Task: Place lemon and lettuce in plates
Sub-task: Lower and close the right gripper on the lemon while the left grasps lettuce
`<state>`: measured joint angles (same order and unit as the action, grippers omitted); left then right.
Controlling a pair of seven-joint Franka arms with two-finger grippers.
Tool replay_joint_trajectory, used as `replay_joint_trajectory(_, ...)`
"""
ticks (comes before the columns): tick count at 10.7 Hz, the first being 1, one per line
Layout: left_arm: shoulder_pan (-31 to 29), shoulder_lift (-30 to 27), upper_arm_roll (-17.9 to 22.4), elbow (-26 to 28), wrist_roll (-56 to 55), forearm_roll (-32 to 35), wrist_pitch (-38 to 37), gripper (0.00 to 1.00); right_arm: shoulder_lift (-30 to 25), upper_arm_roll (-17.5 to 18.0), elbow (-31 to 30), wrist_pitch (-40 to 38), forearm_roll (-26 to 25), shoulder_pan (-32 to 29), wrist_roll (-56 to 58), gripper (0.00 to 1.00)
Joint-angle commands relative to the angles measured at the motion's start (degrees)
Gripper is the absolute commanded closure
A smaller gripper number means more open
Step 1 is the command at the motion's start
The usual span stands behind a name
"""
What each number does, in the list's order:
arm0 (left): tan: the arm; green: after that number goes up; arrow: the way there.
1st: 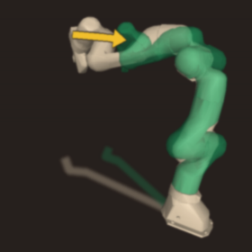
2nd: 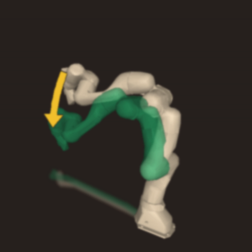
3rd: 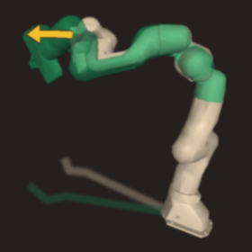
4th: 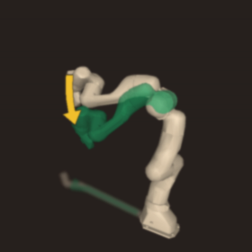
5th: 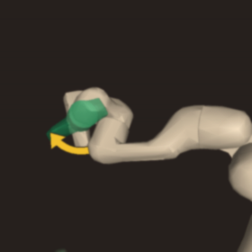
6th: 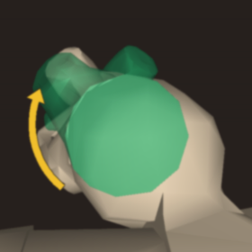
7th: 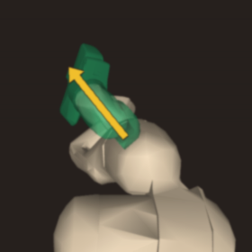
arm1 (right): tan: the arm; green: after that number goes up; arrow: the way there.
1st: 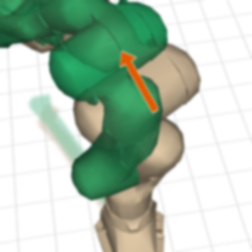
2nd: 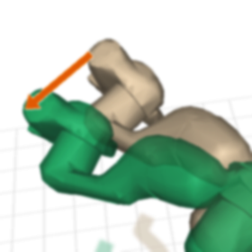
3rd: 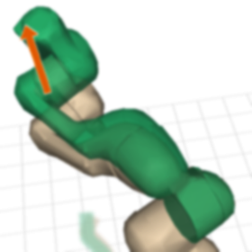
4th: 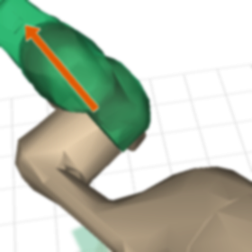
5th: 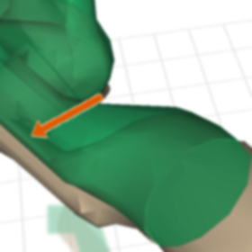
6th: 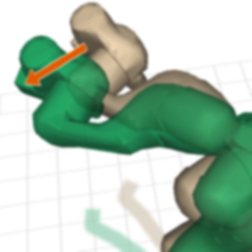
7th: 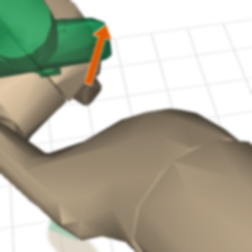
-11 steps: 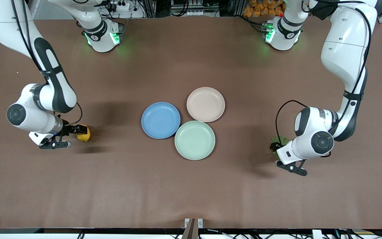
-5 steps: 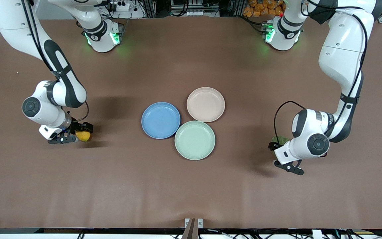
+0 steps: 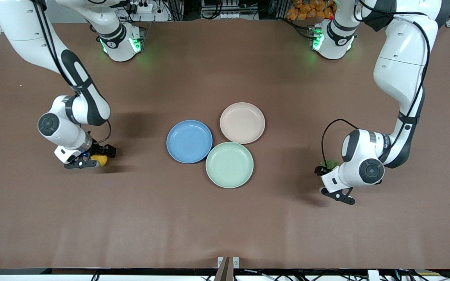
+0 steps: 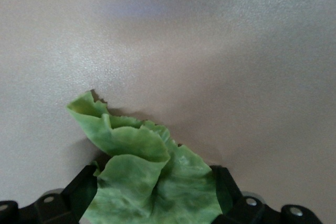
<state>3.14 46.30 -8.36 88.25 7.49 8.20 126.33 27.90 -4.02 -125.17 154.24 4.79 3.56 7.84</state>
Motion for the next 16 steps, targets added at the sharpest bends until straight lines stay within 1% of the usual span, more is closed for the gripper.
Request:
replay_joint_trajectory(1,-0.3,0.0,-0.2,0.5,-0.2,1.5,1.0,0.98,0.8,0.0,-0.6,1.5,1.2,0.7,-0.5,0.06)
replay_joint_trajectory(2,-0.4,-0.1,-0.3,0.5,-0.3,1.5,1.0,1.00,0.7,0.0,-0.6,1.5,1.2,0.7,-0.5,0.06)
replay_joint_trajectory(3,-0.4,-0.1,-0.3,0.4,-0.4,1.4,1.0,1.00,0.7,0.0,-0.7,1.5,1.2,0.7,-0.3,0.13)
replay_joint_trajectory(5,-0.4,-0.3,-0.3,0.4,-0.4,1.4,1.0,1.00,0.7,0.0,-0.5,1.3,1.1,0.7,0.5,0.42)
replay_joint_trajectory(6,-0.5,-0.4,-0.3,0.4,-0.5,1.4,1.0,1.00,0.3,0.0,-0.2,0.5,1.1,0.5,0.9,0.53)
replay_joint_trajectory(7,-0.5,-0.6,-0.3,0.4,-0.5,1.4,1.0,1.00,-0.3,0.0,0.5,-0.3,1.1,0.4,1.3,0.57)
replay_joint_trajectory(8,-0.5,-0.8,-0.3,0.4,-0.5,1.3,1.0,1.00,-1.2,0.0,1.5,-3.1,1.1,0.6,1.1,0.61)
replay_joint_trajectory(9,-0.5,-1.4,-0.3,0.4,-1.2,1.3,0.9,1.00,-2.0,0.0,3.1,-6.8,1.1,0.6,0.9,0.63)
replay_joint_trajectory(11,-0.2,-2.3,-0.8,0.3,-3.4,1.3,0.8,1.00,-3.8,0.0,6.5,-14.5,1.1,1.0,0.3,0.64)
replay_joint_trajectory(13,-0.1,-4.1,-1.1,0.7,-5.0,0.6,0.4,1.00,-4.6,0.3,12.1,-24.0,1.2,2.9,-3.3,0.64)
replay_joint_trajectory(15,-1.3,-7.2,-3.5,3.1,-7.9,0.2,0.4,1.00,-5.0,0.6,15.5,-27.6,1.2,7.9,-10.1,0.64)
replay_joint_trajectory(16,-1.6,-9.5,-3.6,5.8,-8.0,0.2,0.8,1.00,-5.1,0.5,16.3,-27.7,1.2,11.3,-13.9,0.64)
